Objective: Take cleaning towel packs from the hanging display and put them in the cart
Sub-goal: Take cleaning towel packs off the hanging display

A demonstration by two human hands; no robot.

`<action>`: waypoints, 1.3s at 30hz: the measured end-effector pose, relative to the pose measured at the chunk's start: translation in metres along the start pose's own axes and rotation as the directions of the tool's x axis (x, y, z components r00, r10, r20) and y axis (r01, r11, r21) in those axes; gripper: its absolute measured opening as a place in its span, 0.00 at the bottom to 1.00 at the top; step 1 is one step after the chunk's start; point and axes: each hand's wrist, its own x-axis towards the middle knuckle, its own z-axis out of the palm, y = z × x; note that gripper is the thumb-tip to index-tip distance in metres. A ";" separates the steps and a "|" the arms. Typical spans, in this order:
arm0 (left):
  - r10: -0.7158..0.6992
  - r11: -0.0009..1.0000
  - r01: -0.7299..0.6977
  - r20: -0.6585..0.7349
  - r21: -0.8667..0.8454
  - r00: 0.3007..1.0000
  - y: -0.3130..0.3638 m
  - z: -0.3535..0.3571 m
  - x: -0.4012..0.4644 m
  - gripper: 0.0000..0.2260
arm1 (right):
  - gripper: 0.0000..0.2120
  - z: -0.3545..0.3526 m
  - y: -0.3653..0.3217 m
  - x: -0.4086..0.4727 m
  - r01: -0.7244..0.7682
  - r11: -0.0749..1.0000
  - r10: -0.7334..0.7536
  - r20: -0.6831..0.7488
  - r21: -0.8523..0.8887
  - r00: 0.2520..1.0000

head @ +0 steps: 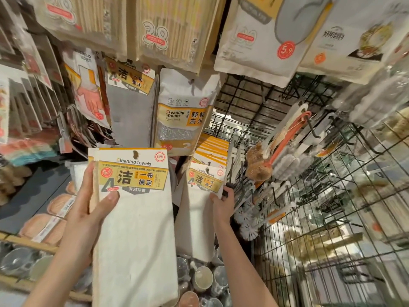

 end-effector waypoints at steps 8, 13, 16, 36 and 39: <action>0.000 1.000 0.000 0.007 -0.004 1.000 -0.004 -0.002 0.005 0.30 | 0.17 0.003 0.010 0.012 0.041 0.998 -0.040 0.021 -0.039 0.999; 0.012 1.000 -0.012 -0.009 0.016 1.000 -0.004 0.004 0.005 0.30 | 0.15 0.004 0.013 0.017 0.072 0.997 -0.071 0.049 -0.020 0.996; 0.008 0.999 -0.007 -0.018 0.035 1.000 -0.005 0.008 0.005 0.30 | 0.10 0.007 0.005 0.023 0.099 0.991 -0.099 0.004 -0.095 0.995; 0.017 0.999 -0.017 0.017 0.042 1.000 0.004 0.026 -0.010 0.30 | 0.25 -0.009 -0.042 -0.005 0.089 0.987 -0.082 0.059 -0.133 0.995; 0.009 1.000 -0.009 0.032 0.006 0.999 0.005 0.028 -0.014 0.31 | 0.13 -0.013 -0.065 -0.037 0.232 0.970 -0.216 0.184 -0.069 0.959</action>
